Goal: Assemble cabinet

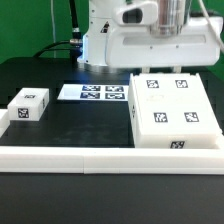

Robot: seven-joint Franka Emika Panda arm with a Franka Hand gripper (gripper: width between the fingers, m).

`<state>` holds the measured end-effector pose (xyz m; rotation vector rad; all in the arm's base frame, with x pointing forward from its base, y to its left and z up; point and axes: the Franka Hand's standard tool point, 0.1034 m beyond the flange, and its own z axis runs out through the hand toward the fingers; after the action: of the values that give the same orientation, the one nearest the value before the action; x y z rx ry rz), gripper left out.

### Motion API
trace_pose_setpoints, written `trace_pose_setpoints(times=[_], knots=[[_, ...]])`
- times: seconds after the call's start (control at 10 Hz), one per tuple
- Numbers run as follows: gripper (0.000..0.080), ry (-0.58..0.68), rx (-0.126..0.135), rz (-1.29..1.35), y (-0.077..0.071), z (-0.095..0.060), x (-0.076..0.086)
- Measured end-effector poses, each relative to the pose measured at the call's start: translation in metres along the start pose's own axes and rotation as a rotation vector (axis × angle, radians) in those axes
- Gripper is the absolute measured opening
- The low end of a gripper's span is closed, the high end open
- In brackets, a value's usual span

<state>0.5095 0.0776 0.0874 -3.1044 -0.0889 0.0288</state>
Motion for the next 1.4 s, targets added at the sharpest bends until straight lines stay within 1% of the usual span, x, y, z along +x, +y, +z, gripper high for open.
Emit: trace_pose_setpoints(times=[0.1,0.4,0.5,0.6,0.7,0.9,1.3,1.4], knots=[[0.0215,-0.003,-0.001,-0.001,0.0,0.004,-0.003],[0.0215,-0.017,-0.001,0.004,0.001,0.007,-0.006],[0.0215,-0.028,-0.001,0.008,-0.002,0.005,-0.009],[0.0215,-0.051,-0.002,0.009,-0.008,0.014,-0.022],[0.0215,-0.085,-0.003,0.009,-0.007,0.007,-0.022],[0.0214,-0.081,-0.002,0.007,-0.009,-0.011,-0.008],[0.021,-0.077,-0.002,-0.001,-0.008,-0.005,-0.01],[0.021,-0.073,-0.002,-0.02,-0.008,-0.007,-0.009]])
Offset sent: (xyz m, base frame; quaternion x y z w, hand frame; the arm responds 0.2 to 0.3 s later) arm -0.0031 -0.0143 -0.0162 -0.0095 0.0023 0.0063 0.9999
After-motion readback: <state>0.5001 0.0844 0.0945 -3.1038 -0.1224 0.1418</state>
